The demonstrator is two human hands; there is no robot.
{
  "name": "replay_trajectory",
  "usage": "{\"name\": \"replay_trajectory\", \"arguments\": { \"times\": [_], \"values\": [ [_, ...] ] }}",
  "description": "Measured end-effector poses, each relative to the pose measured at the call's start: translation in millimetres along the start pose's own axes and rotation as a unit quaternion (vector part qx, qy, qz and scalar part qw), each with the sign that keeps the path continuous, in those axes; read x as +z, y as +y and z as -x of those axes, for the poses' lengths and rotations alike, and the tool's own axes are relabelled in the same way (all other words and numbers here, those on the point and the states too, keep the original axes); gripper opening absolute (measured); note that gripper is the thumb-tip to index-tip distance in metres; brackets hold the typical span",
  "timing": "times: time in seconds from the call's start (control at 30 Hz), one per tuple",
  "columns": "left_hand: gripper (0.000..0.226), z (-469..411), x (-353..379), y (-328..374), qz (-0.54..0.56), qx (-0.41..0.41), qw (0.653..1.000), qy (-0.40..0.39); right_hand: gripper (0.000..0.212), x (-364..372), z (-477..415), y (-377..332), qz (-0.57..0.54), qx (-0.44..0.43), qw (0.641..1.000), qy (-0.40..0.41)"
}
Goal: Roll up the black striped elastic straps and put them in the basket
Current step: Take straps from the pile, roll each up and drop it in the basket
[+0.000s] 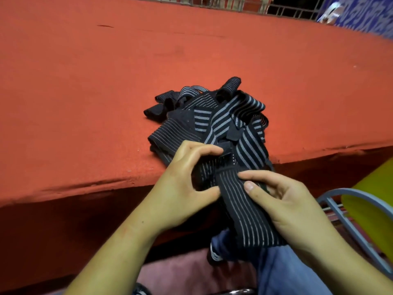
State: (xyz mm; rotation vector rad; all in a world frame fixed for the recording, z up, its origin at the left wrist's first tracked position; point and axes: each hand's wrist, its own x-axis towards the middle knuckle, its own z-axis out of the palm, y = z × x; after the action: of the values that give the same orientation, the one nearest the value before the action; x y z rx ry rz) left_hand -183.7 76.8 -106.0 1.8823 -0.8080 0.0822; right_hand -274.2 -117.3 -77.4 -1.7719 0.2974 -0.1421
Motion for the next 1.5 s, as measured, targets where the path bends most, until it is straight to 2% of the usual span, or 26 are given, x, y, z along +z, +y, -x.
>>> {"name": "replay_trajectory", "arguments": {
  "times": [0.13,0.27,0.4,0.5,0.77,0.93,1.0,1.1,1.13,1.3,1.33,1.43,1.5],
  "values": [
    [0.051,0,-4,4,0.031,0.000,0.999,-0.025,0.038,7,-4,2,-0.044,0.029,0.998,-0.048],
    [0.046,2,-2,10,0.064,0.001,0.995,-0.071,0.039,12,-8,3,-0.082,0.067,0.991,-0.082],
    [0.052,3,-1,11,0.067,0.000,0.993,-0.094,0.017,11,-12,9,-0.008,0.078,0.996,-0.033],
    [0.054,2,-4,8,0.067,-0.015,0.995,-0.067,0.014,5,-13,7,0.024,0.083,0.996,-0.024],
    [0.058,-2,-4,3,0.176,-0.075,0.981,0.024,0.039,-9,-8,9,0.040,0.044,0.990,-0.129],
    [0.059,-3,-3,4,0.211,-0.095,0.972,0.034,0.060,-19,-12,14,0.083,0.060,0.989,-0.104],
    [0.059,-4,-8,3,0.248,-0.104,0.962,0.053,0.054,-25,-14,19,0.089,0.072,0.990,-0.079],
    [0.056,-4,-16,2,0.262,-0.103,0.957,0.062,0.022,-35,-15,25,0.058,0.074,0.995,-0.043],
    [0.056,-4,-16,2,0.255,-0.102,0.960,0.059,0.022,-38,-15,26,0.049,0.068,0.995,-0.045],
    [0.057,-3,-16,6,0.212,-0.090,0.971,0.059,0.068,-44,-9,15,0.027,0.017,0.994,-0.101],
    [0.057,-2,-16,7,0.219,-0.090,0.970,0.060,0.067,-44,-8,13,0.027,-0.005,0.994,-0.105],
    [0.058,-3,-16,11,0.232,-0.097,0.966,0.061,0.036,-36,-7,0,0.045,-0.066,0.990,-0.117],
    [0.059,-3,-15,15,0.256,-0.108,0.959,0.047,0.032,-32,-10,-7,0.096,-0.099,0.979,-0.149]
  ]
}}
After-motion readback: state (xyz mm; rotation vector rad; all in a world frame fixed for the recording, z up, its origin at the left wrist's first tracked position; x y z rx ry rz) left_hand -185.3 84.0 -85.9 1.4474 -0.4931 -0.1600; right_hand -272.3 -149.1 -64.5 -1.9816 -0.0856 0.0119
